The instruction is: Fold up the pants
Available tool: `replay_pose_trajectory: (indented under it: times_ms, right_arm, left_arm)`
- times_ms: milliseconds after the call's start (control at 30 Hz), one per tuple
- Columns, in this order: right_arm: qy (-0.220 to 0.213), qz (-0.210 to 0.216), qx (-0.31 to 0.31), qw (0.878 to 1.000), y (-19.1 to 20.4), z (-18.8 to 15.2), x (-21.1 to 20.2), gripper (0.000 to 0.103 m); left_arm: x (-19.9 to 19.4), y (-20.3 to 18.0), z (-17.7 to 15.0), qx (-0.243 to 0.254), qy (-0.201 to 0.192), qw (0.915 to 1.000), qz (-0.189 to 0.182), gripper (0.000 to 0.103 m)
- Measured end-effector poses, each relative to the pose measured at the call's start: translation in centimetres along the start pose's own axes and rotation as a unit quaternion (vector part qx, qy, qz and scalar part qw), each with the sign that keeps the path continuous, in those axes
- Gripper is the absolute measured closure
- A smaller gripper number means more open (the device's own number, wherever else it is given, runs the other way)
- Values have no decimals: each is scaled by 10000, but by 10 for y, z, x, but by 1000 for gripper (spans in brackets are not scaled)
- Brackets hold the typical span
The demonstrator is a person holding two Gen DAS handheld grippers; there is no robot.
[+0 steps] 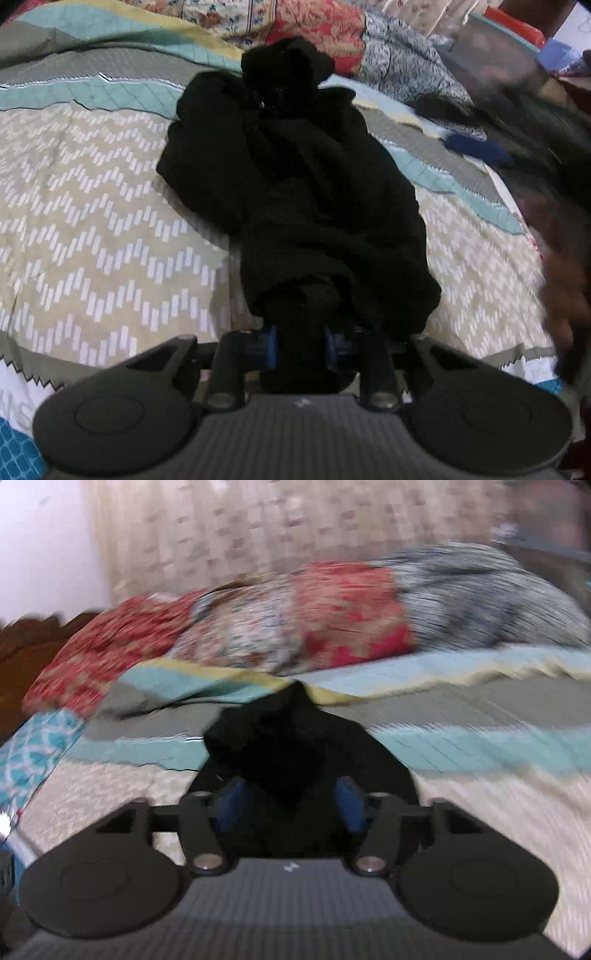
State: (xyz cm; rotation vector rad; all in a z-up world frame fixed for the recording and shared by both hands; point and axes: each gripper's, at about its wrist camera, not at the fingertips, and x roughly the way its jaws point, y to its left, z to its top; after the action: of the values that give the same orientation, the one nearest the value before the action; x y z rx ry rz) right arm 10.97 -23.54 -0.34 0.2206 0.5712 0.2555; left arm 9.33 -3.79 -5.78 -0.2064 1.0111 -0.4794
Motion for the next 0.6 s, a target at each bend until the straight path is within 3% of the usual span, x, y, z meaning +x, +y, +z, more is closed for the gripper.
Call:
replay_pose_trajectory:
  times_ms: [33, 200, 233, 267, 300, 400, 600]
  right_arm:
    - [82, 128, -175, 9997, 3, 8, 14, 13]
    - [629, 452, -208, 9968, 29, 31, 83, 15]
    - [687, 438, -93, 9966, 34, 33, 94, 48]
    - [737, 233, 75, 9970, 37, 33, 103, 72]
    - [813, 54, 256, 9963, 36, 36, 108, 71]
    - [108, 15, 1167, 9931, 10, 51, 72, 72]
    - [-1200, -409, 1695, 9773, -41, 83, -78, 72]
  left_arm:
    - [-7, 3, -3, 13, -74, 10000, -29, 86]
    - [-55, 28, -27, 98, -433, 9988, 183, 87]
    - [-65, 33, -30, 78, -449, 9988, 179, 87]
    - [-76, 40, -34, 20, -489, 9986, 176, 88]
    - [-91, 48, -37, -62, -586, 9981, 197, 88]
    - [-142, 80, -38, -384, -1122, 9921, 399, 88]
    - [-246, 161, -27, -1348, -2187, 9639, 702, 90]
